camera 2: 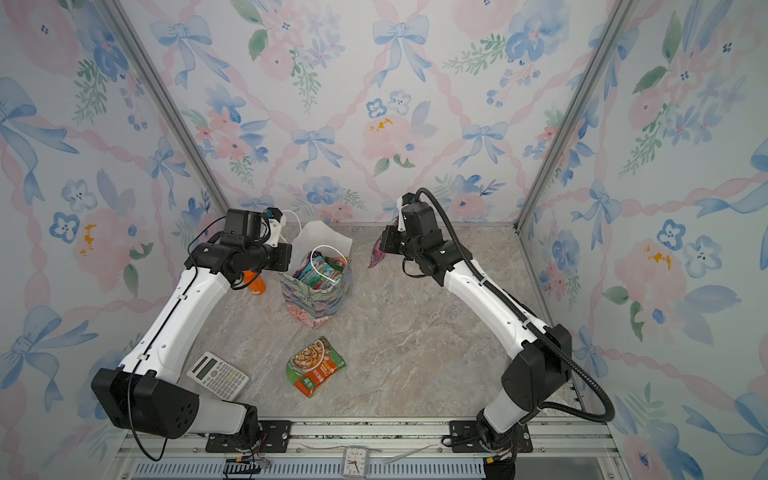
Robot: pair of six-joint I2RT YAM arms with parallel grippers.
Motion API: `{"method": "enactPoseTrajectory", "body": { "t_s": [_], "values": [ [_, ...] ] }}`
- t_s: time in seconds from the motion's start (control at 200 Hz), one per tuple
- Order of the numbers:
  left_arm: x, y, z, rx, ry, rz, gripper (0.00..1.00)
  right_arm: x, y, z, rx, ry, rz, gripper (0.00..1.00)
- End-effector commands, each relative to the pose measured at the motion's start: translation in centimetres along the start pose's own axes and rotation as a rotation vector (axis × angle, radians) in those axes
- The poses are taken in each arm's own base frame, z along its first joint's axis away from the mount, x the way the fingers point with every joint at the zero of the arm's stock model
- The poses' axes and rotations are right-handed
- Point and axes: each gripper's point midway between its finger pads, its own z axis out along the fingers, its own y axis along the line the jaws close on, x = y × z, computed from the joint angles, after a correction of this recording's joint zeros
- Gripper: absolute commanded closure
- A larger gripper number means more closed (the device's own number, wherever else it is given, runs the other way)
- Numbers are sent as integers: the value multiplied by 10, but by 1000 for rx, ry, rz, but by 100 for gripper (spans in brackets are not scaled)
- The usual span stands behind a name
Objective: Place the snacks into the paper bag
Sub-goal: 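Lift the purple packet and carry it over the bag opening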
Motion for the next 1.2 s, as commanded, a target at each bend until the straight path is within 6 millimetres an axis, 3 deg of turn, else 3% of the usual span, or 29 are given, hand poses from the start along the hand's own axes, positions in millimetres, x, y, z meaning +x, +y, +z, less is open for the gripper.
{"method": "enactPoseTrajectory", "body": {
  "t_s": [0.0, 0.135, 0.16, 0.335, 0.555, 0.765, 0.91, 1.195],
  "values": [
    [-9, -8, -12, 37, -54, 31, 100, -34, 29, -19, -49, -82, -67, 100],
    [-9, -8, -13, 38, -54, 30, 100, -60, 52, -29, -92, -136, -100, 100],
    [-9, -8, -13, 38, -54, 29, 100, -57, 52, -18, -89, -123, -106, 100],
    [-8, -10, -11, 50, -50, 30, 100, -80, 74, -14, -130, -160, -134, 100],
    [-7, -9, -10, 50, -45, 29, 100, -93, 110, -3, -203, -171, -169, 100],
    [-7, -9, -9, 45, -44, 32, 100, -92, 152, 1, -279, -171, -215, 100],
    [-7, -9, -9, 47, -43, 31, 100, -80, 175, 3, -329, -151, -229, 100],
    [-8, -9, -10, 47, -48, 31, 100, -47, 195, 11, -372, -74, -238, 100]
  ]
}}
